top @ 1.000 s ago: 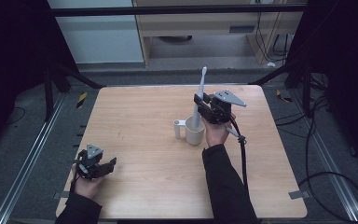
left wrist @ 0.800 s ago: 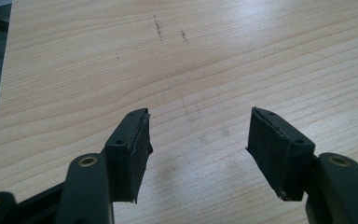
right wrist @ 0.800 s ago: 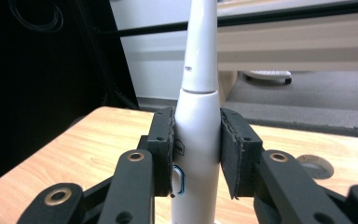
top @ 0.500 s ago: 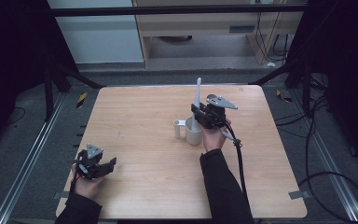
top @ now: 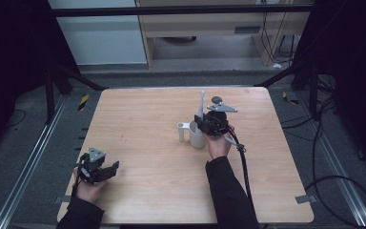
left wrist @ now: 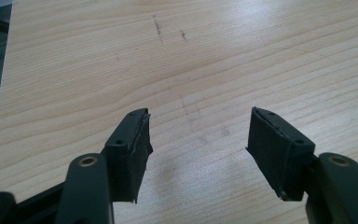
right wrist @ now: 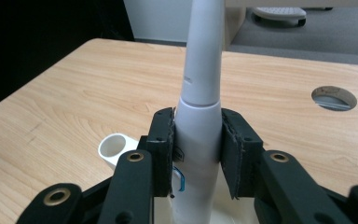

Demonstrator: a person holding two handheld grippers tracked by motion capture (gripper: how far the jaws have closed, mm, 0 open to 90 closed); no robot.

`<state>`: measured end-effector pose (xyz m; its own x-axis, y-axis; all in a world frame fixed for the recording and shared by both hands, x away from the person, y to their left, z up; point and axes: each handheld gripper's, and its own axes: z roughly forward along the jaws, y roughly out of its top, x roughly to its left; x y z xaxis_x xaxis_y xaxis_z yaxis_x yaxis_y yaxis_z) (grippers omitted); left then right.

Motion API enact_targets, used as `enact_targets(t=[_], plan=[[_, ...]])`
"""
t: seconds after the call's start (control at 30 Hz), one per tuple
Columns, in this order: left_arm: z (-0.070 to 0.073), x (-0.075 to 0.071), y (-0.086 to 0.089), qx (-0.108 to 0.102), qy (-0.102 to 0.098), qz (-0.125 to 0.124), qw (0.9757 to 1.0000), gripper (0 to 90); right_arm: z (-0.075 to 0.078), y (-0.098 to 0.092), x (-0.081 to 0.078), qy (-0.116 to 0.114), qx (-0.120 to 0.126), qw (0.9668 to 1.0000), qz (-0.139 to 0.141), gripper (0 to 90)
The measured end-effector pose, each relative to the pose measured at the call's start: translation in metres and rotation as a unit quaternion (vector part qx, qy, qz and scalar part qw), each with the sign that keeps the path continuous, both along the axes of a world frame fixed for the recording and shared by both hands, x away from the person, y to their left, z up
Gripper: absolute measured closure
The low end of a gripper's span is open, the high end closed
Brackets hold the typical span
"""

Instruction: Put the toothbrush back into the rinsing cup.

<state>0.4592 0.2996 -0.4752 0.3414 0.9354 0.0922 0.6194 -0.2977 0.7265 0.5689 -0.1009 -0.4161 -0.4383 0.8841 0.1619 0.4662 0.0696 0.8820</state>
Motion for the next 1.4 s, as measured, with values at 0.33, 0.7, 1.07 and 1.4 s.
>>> enact_targets(t=[0.33, 0.7, 1.07, 1.4], plan=[[0.000, 0.000, 0.000, 0.000, 0.000, 0.000, 1.0000, 37.8, -0.003, -0.001, 0.001, 0.009, -0.008, 0.9999, 0.003, 67.0], [0.000, 0.000, 0.000, 0.001, 0.000, -0.001, 1.0000, 37.8, -0.004, -0.004, 0.002, 0.002, -0.020, 0.9998, -0.006, 63.6], [0.000, 0.000, 0.000, 0.001, 0.000, -0.001, 1.0000, 37.8, -0.004, -0.009, 0.002, -0.002, -0.031, 0.9994, -0.015, 60.6], [0.000, 0.000, 0.000, 0.001, 0.001, 0.000, 1.0000, 37.8, 0.007, -0.017, -0.015, -0.016, -0.042, 0.9990, -0.005, 49.1]])
